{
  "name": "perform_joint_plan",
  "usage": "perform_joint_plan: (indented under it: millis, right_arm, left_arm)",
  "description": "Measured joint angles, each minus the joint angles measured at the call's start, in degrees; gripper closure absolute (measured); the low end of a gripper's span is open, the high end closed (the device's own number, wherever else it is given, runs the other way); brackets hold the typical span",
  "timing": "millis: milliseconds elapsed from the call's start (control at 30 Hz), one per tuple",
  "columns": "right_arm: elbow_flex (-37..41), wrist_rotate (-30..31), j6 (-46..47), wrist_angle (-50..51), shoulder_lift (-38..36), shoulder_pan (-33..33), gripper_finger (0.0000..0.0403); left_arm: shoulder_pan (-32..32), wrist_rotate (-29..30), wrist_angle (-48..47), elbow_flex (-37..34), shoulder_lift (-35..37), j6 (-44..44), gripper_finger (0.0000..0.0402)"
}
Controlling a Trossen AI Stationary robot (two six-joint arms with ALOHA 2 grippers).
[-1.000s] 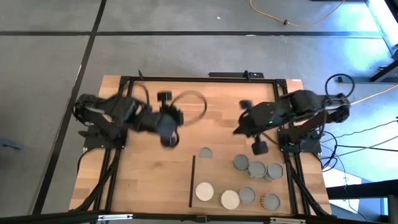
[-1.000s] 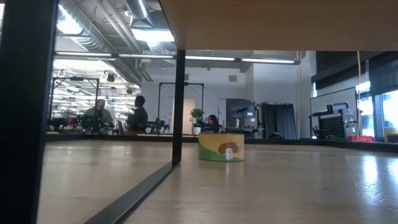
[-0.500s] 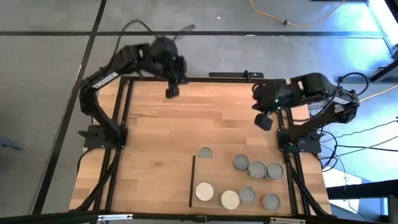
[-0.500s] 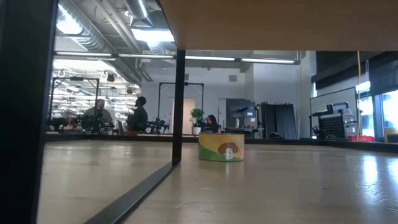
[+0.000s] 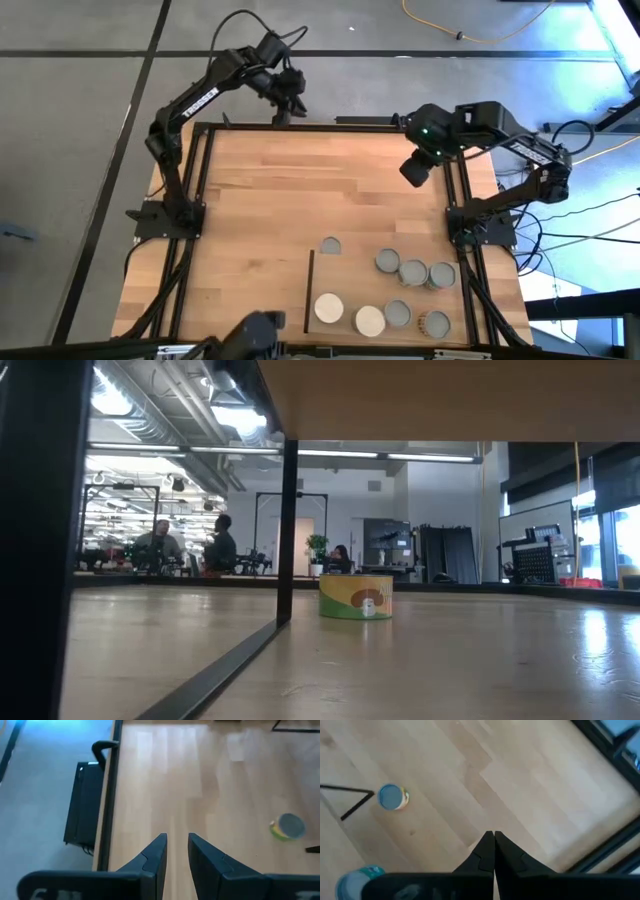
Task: Pick and place cans onto a shelf
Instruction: Put the yellow canned mushroom on the shelf aligned with the other blue canned cherries
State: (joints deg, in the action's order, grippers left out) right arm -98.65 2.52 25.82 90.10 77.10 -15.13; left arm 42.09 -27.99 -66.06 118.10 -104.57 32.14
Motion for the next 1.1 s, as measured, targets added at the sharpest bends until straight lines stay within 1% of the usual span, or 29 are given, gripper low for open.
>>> perform_joint_plan:
  millis: [100,200,267,333,433,533,633,700,867,1000,1067,1100]
  right_arm:
    - [2.55,-1.74,1.47,-0.16,-0.07,-2.73,0.0402]
    - [6.17,-5.78,2.29,-0.14,-0.02,-4.96,0.0402]
    - [8.95,-9.03,0.22,-0.12,-0.02,-5.99,0.0402]
    - [12.12,-12.34,-3.83,-1.26,-0.02,-6.61,0.0402]
    - [16.66,-17.86,-8.97,-7.04,-0.02,-7.06,0.0402]
    - [20.23,-21.51,-10.86,-15.27,-0.02,-7.15,0.0397]
    - [21.77,-21.72,-11.31,-19.85,0.07,-7.15,0.0385]
    - [21.79,-21.21,-12.25,-21.73,0.04,-7.15,0.0381]
    - [20.1,-17.79,-12.95,-21.86,0.0,-7.15,0.0378]
    - [19.27,-17.15,-14.35,-21.84,0.0,-7.15,0.0378]
    - [19.24,-17.18,-15.76,-21.89,0.0,-7.15,0.0378]
    - [19.24,-17.15,-16.18,-21.99,0.0,-7.15,0.0378]
  left_arm:
    - [1.23,-0.54,0.15,0.0,-1.4,1.2,0.0331]
    - [1.92,-1.44,0.15,0.0,-1.95,1.52,0.0331]
    - [1.93,-1.64,0.15,0.0,-1.93,1.55,0.0331]
    - [1.9,-1.62,0.02,0.0,-1.93,1.58,0.0331]
    - [1.88,-1.68,-0.78,0.0,-1.86,2.11,0.0331]
    - [1.88,-1.73,-1.45,0.0,-1.86,2.76,0.0331]
    - [1.26,-1.11,-2.12,0.0,-1.86,2.35,0.0331]
    - [0.17,0.46,-2.03,0.0,-1.85,1.09,0.0331]
    - [-2.5,1.86,-1.89,0.0,-1.86,0.88,0.0331]
    - [-5.49,2.24,-1.12,0.02,-2.28,-1.21,0.033]
    - [-6.78,5.02,-1.28,0.02,-2.41,-1.62,0.033]
    - [-7.41,8.04,-1.41,0.02,-2.39,-1.6,0.033]
